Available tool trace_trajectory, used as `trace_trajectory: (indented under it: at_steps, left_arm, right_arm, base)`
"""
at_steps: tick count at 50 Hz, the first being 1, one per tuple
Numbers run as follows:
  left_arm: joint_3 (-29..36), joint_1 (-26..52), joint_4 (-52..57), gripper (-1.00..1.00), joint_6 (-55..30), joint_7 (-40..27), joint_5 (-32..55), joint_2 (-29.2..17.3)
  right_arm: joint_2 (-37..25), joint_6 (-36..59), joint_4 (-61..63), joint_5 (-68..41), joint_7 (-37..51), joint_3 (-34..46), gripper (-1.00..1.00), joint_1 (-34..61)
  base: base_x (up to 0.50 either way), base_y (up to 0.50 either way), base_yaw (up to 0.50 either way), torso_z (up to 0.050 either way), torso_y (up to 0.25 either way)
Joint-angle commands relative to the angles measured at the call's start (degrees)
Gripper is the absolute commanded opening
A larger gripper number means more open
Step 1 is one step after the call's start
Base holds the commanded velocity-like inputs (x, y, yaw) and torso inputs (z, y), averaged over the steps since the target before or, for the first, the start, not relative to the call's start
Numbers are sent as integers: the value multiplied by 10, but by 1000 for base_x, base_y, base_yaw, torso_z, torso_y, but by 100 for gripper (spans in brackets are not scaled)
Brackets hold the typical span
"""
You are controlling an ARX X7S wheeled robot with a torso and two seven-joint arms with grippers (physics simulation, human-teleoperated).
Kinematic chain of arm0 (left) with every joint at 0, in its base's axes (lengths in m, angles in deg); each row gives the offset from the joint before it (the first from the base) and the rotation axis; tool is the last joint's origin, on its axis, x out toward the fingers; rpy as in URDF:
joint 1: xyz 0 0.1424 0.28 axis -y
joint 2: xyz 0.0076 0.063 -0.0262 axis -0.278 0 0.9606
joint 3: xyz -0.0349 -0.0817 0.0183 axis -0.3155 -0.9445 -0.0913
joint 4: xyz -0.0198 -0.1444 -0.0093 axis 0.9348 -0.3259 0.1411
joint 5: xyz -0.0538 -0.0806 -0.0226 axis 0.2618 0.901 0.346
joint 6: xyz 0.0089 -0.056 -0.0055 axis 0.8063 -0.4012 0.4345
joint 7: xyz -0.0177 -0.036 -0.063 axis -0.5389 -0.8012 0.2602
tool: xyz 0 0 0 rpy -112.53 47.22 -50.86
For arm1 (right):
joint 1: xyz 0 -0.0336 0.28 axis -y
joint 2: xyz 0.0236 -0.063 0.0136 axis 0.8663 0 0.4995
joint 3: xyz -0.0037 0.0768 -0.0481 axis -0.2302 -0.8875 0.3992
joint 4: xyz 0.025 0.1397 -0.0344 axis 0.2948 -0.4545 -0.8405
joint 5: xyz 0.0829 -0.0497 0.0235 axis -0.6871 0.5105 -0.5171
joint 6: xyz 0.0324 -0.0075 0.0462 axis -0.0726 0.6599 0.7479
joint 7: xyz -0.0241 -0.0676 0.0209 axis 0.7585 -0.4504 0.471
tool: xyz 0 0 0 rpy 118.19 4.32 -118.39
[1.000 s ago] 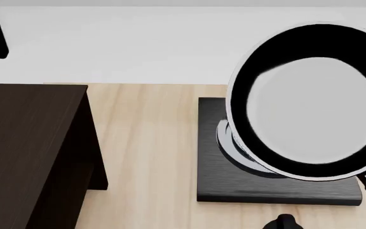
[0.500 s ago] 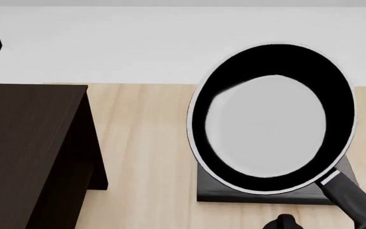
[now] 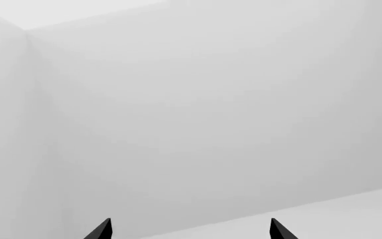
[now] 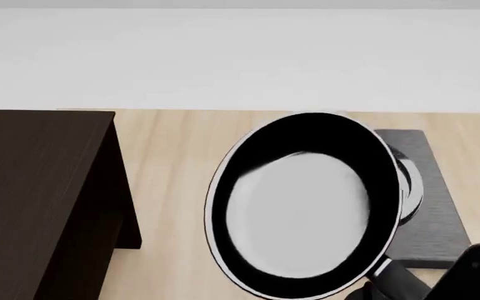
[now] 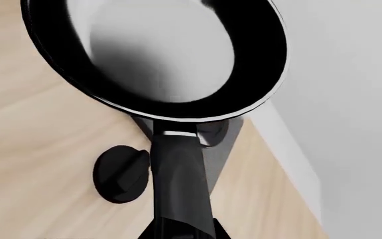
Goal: Put the frying pan under the cabinet shelf.
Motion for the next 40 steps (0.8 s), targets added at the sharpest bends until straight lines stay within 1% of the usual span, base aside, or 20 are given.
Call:
trace_trajectory:
  at_steps: [1, 7, 11, 12, 19, 25, 26, 29, 40]
  left_arm:
    - [-6, -5, 3, 100, 5, 1, 4, -11]
    - [-11, -3, 8, 100, 3, -8, 18, -18]
    - [-15, -10, 12, 100, 7, -6, 18, -24]
    - [-15, -13, 12, 100, 8, -4, 16, -25]
    - [-16, -20, 13, 100, 12, 0, 11, -30]
    - [-14, -21, 14, 100, 13, -1, 12, -31]
    - [-14, -21, 15, 100, 12, -2, 11, -32]
    - [-14, -20, 16, 100, 12, -3, 10, -34]
    - [-11, -23, 17, 100, 16, 1, 5, -35]
  right_arm:
    - [14, 0, -6, 53, 0, 39, -100, 13]
    - [23, 0, -19, 45, 0, 63, -100, 41]
    - [40, 0, -29, 36, 0, 70, -100, 45]
    - [40, 0, -38, 45, 0, 83, -100, 52]
    - [54, 0, -47, 36, 0, 94, -100, 66]
    - [67, 0, -54, 25, 0, 97, -100, 74]
    - [79, 0, -50, 7, 0, 83, -100, 70]
    - [81, 0, -56, 4, 0, 73, -100, 72]
    - [82, 0, -54, 15, 0, 90, -100, 57]
  base:
    - [0, 0, 0, 0, 0]
    - [0, 0, 0, 0, 2]
    - [0, 0, 0, 0, 2]
    - [0, 0, 0, 10, 0]
    - [0, 0, 0, 0, 1]
    - [0, 0, 0, 0, 0]
    - [0, 0, 0, 0, 0]
    - [0, 0, 0, 0, 3]
    - [0, 0, 0, 1, 1]
